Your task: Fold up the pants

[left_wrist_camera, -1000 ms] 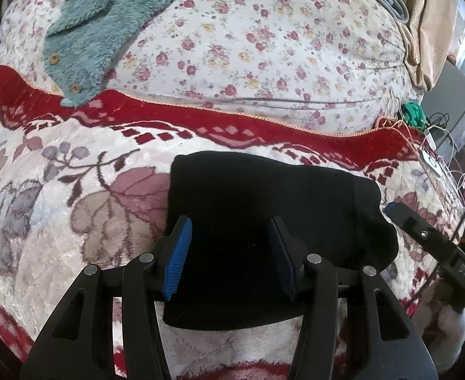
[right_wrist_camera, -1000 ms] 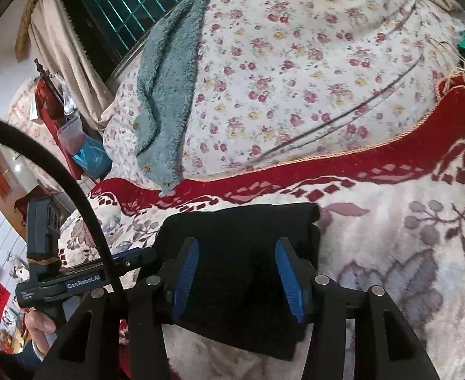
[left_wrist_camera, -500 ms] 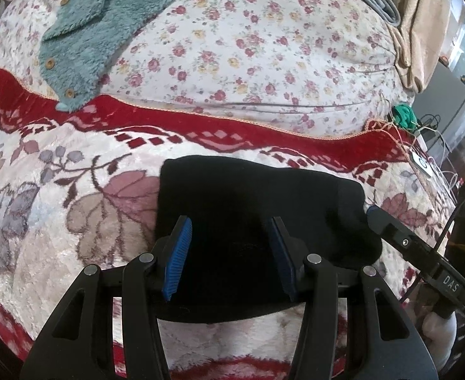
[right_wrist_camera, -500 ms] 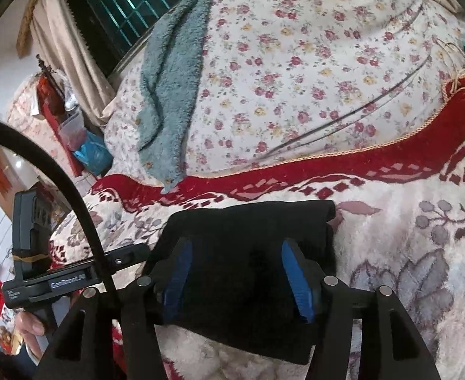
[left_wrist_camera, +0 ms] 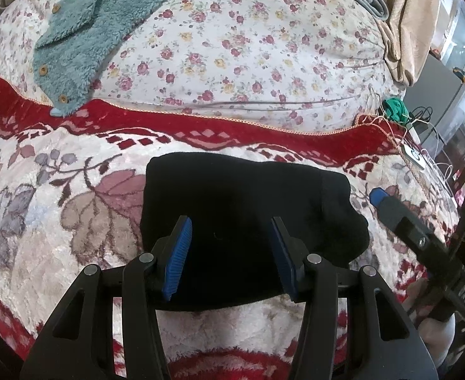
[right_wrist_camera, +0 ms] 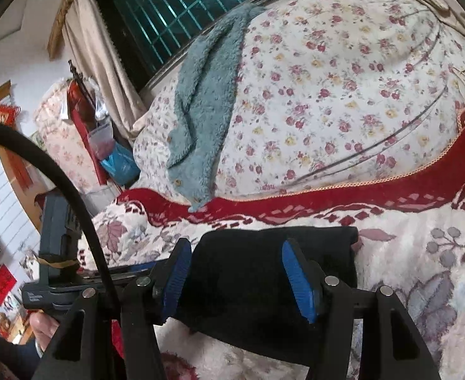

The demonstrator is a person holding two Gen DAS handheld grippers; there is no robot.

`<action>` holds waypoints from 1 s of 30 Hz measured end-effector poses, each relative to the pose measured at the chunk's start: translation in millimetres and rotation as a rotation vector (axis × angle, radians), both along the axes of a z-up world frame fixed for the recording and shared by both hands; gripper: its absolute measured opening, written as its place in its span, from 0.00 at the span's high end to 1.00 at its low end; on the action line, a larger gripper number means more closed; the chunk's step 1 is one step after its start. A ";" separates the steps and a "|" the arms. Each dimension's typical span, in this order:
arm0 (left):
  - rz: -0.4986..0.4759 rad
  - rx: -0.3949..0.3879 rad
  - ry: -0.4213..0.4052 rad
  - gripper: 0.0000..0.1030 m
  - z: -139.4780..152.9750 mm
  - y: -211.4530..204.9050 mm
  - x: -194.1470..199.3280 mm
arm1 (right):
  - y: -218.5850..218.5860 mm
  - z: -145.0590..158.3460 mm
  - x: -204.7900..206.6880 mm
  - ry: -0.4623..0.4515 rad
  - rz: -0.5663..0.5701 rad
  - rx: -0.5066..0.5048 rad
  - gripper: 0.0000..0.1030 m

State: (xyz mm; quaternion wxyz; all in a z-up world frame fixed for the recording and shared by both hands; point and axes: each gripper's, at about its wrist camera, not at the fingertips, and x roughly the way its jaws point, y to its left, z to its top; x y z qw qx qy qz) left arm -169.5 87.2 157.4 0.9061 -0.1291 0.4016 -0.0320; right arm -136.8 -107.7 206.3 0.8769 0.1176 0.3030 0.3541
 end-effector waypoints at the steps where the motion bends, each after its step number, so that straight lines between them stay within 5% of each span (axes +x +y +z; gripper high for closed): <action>1: 0.001 0.004 -0.001 0.52 0.1 -0.3 -1.3 | 2.7 -0.5 -2.1 -0.004 -0.001 -0.021 0.30; 15: 0.019 -0.059 0.033 0.52 0.5 7.0 -3.1 | -17.9 -12.6 4.2 0.117 -0.043 -0.006 0.30; 23: -0.014 0.011 0.014 0.52 9.6 -5.8 -12.8 | -31.4 -10.2 3.2 0.120 -0.081 0.018 0.30; 27: -0.006 0.019 0.028 0.43 4.3 1.3 -10.3 | -37.0 -12.4 4.3 0.109 -0.102 0.008 0.30; 30: 0.013 0.040 0.048 0.43 -2.8 10.9 -4.8 | -41.2 -19.0 8.6 0.112 -0.113 -0.001 0.21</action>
